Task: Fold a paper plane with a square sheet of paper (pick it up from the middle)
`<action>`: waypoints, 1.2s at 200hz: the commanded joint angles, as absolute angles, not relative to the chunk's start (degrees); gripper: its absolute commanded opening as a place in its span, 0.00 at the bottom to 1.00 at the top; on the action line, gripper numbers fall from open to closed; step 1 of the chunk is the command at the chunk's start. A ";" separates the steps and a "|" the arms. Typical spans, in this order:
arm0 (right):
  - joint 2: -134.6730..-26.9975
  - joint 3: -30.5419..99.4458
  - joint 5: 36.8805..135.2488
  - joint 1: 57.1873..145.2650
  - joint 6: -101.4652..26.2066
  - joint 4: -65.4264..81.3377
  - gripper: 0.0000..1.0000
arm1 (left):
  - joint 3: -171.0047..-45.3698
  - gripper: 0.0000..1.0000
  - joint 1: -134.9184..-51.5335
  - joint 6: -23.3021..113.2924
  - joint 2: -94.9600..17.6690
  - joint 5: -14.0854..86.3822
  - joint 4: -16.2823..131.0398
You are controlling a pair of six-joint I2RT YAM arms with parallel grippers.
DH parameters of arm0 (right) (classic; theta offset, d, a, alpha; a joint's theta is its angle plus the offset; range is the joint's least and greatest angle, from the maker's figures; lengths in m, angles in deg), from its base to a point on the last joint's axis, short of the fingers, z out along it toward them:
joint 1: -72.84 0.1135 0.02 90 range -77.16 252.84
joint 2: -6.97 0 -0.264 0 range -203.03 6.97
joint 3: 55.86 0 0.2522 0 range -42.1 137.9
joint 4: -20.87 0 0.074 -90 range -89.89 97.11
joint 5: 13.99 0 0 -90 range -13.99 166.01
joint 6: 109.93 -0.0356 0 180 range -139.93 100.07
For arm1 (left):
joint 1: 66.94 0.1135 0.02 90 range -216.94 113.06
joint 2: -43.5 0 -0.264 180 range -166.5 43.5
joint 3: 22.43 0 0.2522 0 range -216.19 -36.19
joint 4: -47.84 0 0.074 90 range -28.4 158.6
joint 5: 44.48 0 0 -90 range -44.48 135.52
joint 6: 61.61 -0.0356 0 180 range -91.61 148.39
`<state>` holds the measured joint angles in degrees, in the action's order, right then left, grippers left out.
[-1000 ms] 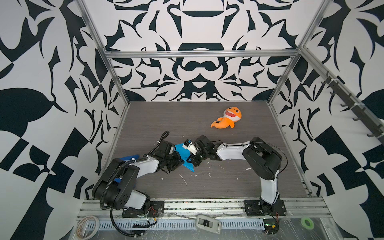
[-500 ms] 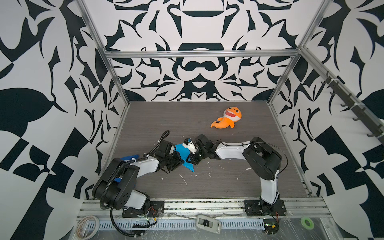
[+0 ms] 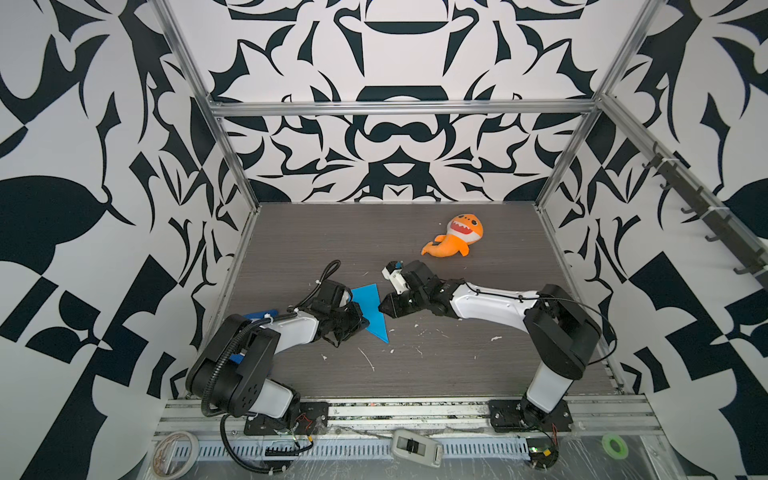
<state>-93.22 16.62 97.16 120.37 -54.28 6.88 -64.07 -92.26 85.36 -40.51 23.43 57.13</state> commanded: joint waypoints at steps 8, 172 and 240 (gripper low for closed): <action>-93.12 15.12 100.26 122.31 -65.01 10.13 0.14 | -63.34 0.04 -92.36 84.73 -42.48 28.00 63.97; -102.10 17.96 102.27 123.90 -70.03 10.13 0.00 | -63.35 0.04 -92.38 84.73 -42.83 29.08 64.86; -100.63 14.48 101.70 123.60 -69.46 7.71 0.00 | -63.02 0.03 -92.31 84.74 -43.19 30.47 66.10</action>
<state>-102.70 16.05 102.16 123.82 -69.62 10.29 -64.44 -92.43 85.34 -40.58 23.87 57.98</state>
